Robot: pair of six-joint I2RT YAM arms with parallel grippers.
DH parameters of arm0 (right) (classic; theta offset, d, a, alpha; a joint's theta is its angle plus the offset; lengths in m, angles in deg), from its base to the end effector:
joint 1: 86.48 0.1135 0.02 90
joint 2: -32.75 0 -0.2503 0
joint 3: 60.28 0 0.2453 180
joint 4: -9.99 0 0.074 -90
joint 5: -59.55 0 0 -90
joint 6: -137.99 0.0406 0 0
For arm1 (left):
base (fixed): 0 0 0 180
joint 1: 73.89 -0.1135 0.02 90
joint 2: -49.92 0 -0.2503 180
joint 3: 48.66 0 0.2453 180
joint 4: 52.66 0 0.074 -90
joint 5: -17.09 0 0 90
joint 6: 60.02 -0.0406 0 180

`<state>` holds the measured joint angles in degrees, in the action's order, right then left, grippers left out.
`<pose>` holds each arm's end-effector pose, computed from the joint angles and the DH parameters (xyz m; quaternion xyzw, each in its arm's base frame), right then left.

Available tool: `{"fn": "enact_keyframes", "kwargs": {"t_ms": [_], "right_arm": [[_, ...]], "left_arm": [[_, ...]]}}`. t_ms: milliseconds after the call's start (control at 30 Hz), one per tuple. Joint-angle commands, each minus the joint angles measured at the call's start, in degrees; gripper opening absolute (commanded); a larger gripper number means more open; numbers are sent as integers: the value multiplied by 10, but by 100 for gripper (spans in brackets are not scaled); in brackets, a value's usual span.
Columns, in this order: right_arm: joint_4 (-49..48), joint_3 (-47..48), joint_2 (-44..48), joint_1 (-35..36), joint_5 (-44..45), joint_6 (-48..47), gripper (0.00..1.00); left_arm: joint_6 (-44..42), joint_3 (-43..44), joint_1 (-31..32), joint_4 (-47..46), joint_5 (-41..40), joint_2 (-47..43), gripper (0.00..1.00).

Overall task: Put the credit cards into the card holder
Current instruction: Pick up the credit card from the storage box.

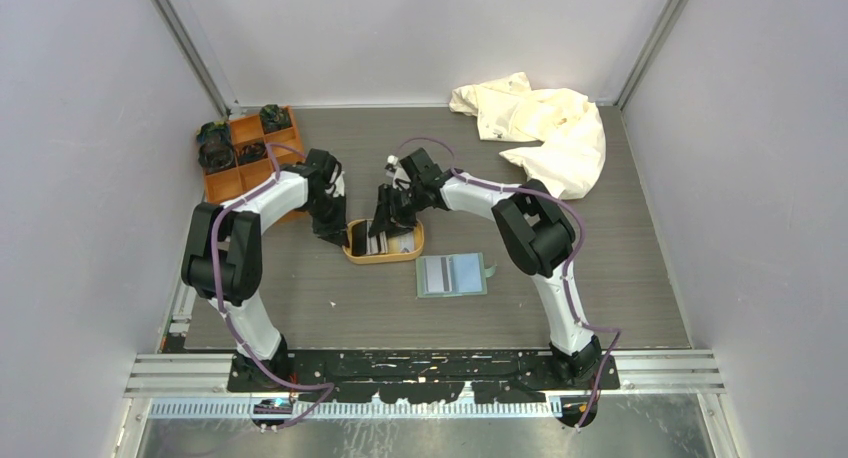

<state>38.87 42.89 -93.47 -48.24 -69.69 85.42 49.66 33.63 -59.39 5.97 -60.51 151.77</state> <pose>0.3443 0.3040 0.1364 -0.1158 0.8896 0.4391 0.0479 0.3132 -0.0900 0.1651 -0.0336 0.9884 -0.1327 0.0662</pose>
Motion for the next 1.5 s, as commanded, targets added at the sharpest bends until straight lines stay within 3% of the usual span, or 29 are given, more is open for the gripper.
{"fn": "enact_keyframes", "kwargs": {"t_ms": [0,200,500,967,1367,1467], "right_arm": [[24,19,19,10,35,-32,49],[15,27,8,16,-3,-24,49],[3,17,62,-9,-44,-14,45],[33,-1,59,-39,-35,-25,42],[59,-6,40,-72,-26,-42,33],[60,-6,38,-73,-25,-44,25]], "left_arm": [[10,11,7,0,81,-1,0],[11,13,6,2,81,-1,0],[8,14,6,5,72,-5,0],[7,15,6,8,64,-4,0],[6,16,5,10,59,-1,0],[5,16,5,11,59,0,0]]}}
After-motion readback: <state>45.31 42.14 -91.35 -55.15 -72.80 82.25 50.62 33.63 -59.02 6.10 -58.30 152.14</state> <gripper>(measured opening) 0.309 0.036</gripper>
